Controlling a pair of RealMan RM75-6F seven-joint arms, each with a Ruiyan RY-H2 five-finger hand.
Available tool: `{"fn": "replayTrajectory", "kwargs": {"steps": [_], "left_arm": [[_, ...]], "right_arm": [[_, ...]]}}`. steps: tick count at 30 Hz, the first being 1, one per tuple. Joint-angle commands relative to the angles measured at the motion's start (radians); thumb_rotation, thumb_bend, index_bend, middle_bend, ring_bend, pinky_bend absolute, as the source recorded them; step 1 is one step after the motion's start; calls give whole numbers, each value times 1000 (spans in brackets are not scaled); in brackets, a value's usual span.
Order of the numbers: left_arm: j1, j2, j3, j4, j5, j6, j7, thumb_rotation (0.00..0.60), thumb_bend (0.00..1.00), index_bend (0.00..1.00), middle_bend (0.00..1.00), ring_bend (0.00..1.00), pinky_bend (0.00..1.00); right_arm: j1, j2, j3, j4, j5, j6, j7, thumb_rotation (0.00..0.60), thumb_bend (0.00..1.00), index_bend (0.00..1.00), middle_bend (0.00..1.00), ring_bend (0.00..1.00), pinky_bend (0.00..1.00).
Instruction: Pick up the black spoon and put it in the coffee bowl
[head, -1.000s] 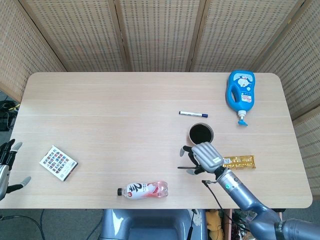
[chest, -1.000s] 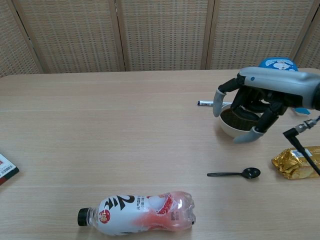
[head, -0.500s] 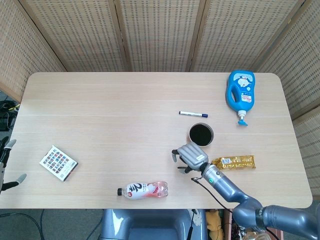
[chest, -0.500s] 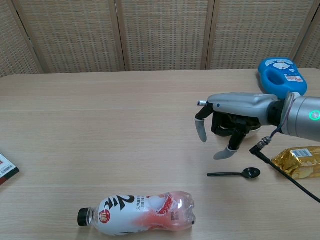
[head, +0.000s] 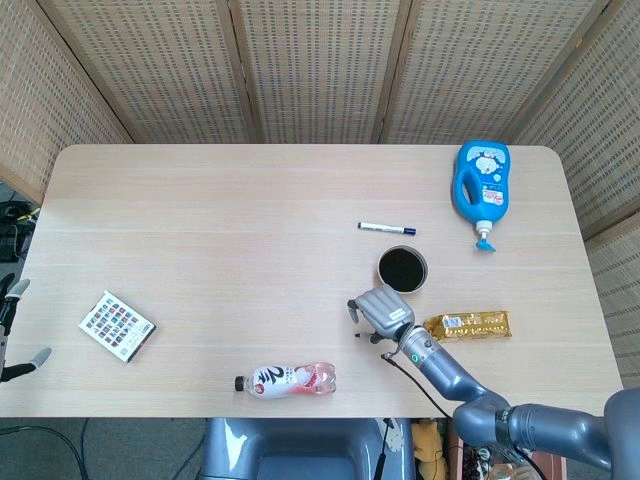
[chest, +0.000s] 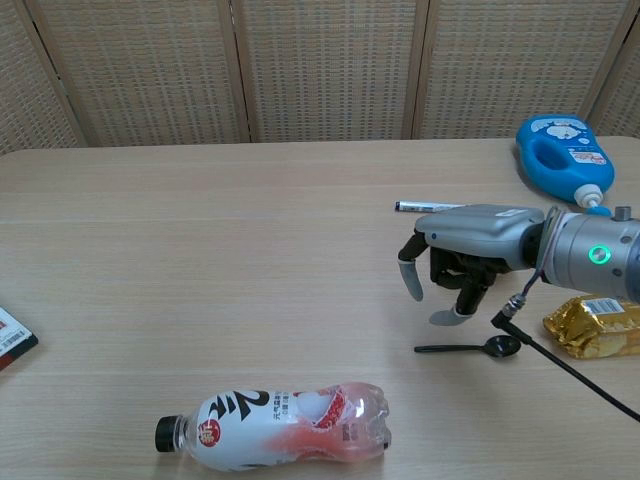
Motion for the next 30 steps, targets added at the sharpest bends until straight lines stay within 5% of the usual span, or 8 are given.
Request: {"fn": "replayTrajectory", "kwargs": {"steps": [1,13,30], "left_arm": [[0,-1,0,2,1,2,-2,600,181,0,0,0,0],[0,-3,6,9,10,8,-13,600,182,0,0,0,0],[9,-5,11,20,13,21,-28,600,181,0,0,0,0]], "right_arm": [[10,-5,-15,-8,37,22,-48,600,450,562,997,1000,1000],[32,-37,-51,-18,160,58,-132,600,461,562,998,1000,1000],[52,-100,-89,52,183,88,-185,600,461,562,997,1000,1000]]}}
